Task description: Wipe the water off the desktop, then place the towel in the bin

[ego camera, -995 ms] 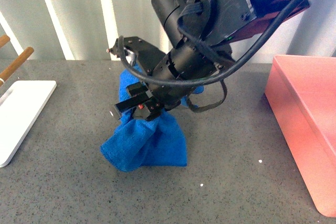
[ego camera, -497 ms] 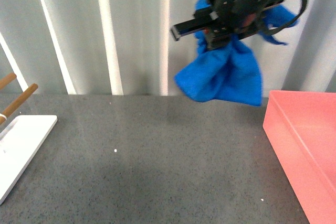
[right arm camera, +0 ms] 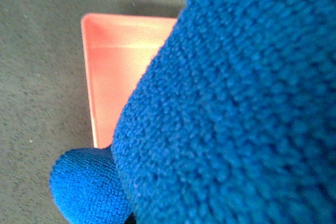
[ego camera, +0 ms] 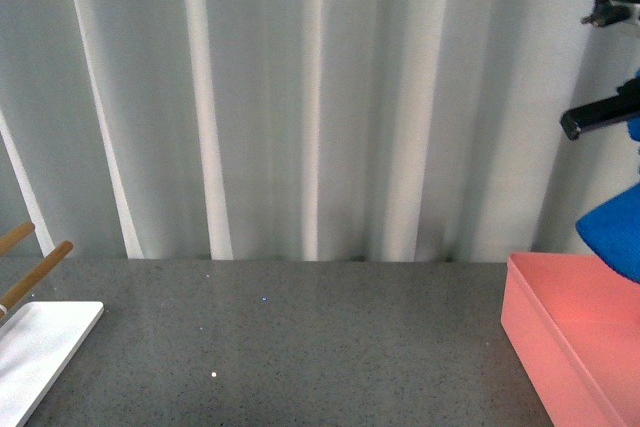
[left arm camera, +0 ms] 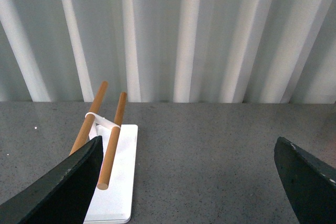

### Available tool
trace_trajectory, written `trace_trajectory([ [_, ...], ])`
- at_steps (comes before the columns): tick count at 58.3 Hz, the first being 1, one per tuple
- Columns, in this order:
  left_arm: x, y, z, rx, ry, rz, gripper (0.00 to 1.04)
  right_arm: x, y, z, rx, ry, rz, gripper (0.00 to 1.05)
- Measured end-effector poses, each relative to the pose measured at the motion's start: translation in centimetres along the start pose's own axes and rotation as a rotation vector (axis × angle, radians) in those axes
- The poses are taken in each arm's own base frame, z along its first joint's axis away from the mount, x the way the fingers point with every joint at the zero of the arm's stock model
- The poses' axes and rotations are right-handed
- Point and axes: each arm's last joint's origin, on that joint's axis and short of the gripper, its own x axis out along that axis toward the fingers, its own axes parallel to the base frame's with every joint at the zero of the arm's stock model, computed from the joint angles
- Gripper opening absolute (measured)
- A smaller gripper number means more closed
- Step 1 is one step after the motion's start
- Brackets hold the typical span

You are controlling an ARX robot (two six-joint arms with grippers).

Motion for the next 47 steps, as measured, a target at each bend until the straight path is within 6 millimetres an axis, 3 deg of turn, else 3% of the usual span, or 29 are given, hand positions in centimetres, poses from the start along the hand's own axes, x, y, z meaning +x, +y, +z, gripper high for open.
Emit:
trace_trajectory([
  [8, 0.0, 0.0, 0.0, 0.0, 0.0, 0.0, 0.98, 2.2, -1.7, -1.5, 0.012, 0.049, -0.027, 0.08],
  [19, 0.0, 0.0, 0.0, 0.0, 0.0, 0.0, 0.98, 5.5, -2.3, -4.3, -0.029, 0.112, -0.046, 0.08],
  [32, 0.0, 0.0, 0.0, 0.0, 0.0, 0.0, 0.98, 7.6, -2.6, -6.8, -0.031, 0.165, -0.019, 0.08],
  [47, 0.0, 0.0, 0.0, 0.0, 0.0, 0.0, 0.98, 8.6, -3.9, -7.5, -0.005, 0.192, -0.021, 0.1],
])
